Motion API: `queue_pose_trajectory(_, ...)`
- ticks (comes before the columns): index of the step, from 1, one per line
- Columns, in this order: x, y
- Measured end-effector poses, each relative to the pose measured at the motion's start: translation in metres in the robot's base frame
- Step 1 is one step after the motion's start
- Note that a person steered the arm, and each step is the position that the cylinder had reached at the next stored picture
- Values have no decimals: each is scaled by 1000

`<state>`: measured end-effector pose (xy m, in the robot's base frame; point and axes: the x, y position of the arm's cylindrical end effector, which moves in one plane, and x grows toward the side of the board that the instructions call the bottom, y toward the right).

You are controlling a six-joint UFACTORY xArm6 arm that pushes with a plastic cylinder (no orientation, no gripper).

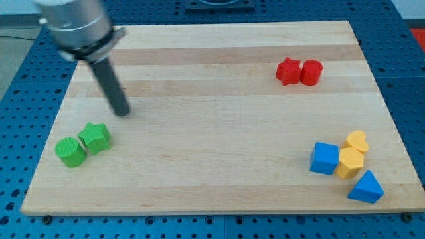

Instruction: Move the red star to the center of the board

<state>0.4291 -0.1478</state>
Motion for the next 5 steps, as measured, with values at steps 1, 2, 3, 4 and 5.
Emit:
queue_pose_trajectory(1, 0, 117)
queue_pose_trajectory(2, 5, 248)
queue_pose_trajectory(3, -16, 368)
queue_pose_trajectory(4, -47, 374)
queue_pose_trajectory(5, -76, 294)
